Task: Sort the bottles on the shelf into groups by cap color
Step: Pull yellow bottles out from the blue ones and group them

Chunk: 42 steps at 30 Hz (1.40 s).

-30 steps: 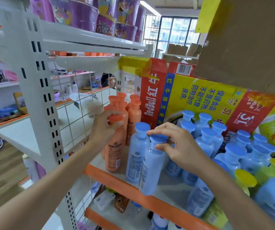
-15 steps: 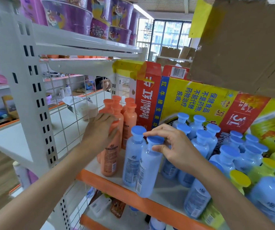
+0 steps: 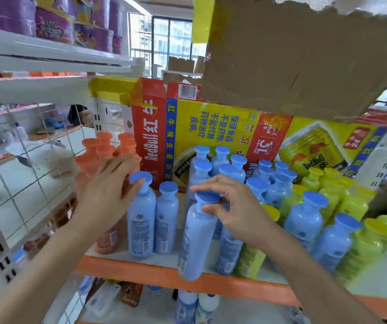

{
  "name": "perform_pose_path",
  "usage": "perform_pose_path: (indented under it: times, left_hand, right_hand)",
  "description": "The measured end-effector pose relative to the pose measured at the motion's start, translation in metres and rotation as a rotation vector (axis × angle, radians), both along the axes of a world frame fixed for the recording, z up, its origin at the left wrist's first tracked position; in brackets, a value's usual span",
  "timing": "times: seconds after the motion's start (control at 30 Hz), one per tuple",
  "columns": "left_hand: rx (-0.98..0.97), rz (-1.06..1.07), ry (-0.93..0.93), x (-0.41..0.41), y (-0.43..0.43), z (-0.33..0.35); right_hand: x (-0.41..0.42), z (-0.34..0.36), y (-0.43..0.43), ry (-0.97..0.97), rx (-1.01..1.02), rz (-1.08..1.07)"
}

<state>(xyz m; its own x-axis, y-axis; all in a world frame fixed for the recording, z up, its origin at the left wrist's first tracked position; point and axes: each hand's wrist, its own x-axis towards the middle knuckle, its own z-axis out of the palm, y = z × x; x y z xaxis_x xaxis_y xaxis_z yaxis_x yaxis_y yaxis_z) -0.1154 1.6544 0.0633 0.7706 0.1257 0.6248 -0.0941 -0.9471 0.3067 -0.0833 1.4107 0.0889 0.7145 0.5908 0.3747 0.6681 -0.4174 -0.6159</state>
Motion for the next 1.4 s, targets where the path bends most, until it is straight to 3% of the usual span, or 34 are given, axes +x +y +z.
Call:
perform_pose_path:
  times: [0.5, 0.67, 1.0, 1.2, 1.4]
  left_hand:
    - [0.087, -0.375, -0.01, 0.041, -0.12, 0.013]
    - [0.056, -0.455, 0.045, 0.058, -0.153, 0.017]
    - [0.024, -0.503, 0.123, 0.086, -0.199, 0.015]
    - [0.03, -0.469, 0.168, 0.099, -0.205, 0.006]
    - [0.034, -0.45, 0.194, 0.105, -0.203, -0.004]
  right_hand:
    - [-0.006, 0.027, -0.126, -0.103, 0.039, -0.204]
    - [0.007, 0.051, -0.155, -0.223, 0.036, -0.268]
    - [0.036, 0.106, -0.181, -0.438, 0.086, -0.314]
    - [0.067, 0.106, -0.173, -0.436, 0.104, -0.301]
    - [0.107, 0.077, -0.164, -0.385, -0.047, -0.281]
